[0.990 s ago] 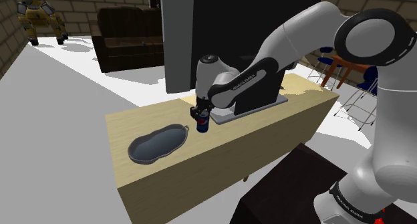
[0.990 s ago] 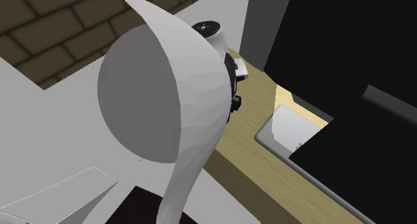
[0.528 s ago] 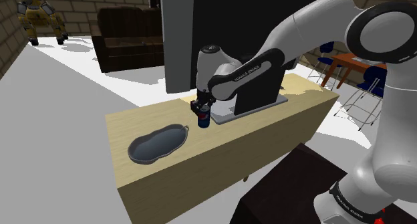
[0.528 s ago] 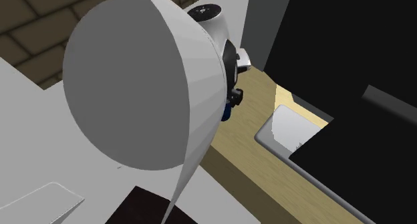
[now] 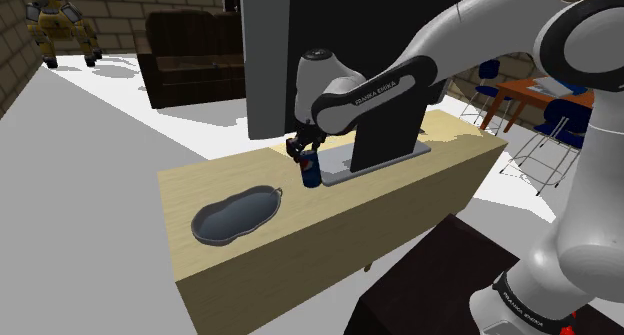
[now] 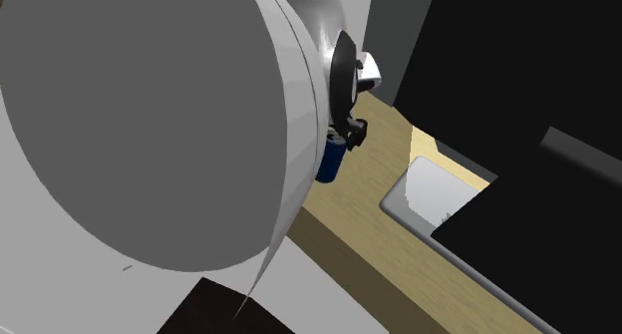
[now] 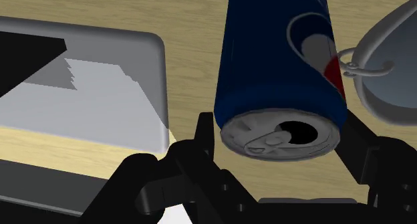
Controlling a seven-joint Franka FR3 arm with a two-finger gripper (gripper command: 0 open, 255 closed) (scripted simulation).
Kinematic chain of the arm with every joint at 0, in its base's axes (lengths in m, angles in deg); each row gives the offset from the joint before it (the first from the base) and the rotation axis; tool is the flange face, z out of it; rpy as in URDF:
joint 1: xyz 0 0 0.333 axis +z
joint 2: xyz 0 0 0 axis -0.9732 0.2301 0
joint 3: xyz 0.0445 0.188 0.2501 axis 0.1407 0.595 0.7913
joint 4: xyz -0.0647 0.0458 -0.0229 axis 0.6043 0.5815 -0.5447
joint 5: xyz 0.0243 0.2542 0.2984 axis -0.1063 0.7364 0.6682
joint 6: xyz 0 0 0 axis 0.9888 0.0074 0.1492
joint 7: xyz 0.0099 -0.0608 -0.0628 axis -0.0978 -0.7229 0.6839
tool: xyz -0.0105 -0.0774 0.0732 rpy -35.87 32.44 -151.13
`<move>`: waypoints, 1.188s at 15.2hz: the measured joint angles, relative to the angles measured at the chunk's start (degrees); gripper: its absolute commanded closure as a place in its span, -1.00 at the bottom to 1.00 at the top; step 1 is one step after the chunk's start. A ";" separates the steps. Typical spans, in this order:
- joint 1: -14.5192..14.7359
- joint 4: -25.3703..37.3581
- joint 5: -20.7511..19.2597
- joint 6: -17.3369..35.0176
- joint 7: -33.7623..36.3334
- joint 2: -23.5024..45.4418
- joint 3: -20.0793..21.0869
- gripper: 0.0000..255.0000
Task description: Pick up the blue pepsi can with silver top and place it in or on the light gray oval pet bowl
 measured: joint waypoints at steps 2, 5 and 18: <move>-0.11 0.80 0.56 -1.37 -0.60 -0.65 0.23 1.00; -0.23 1.47 1.31 -3.15 -1.27 -1.84 0.54 1.00; 10.91 23.66 -1.42 -16.44 8.64 9.87 2.90 1.00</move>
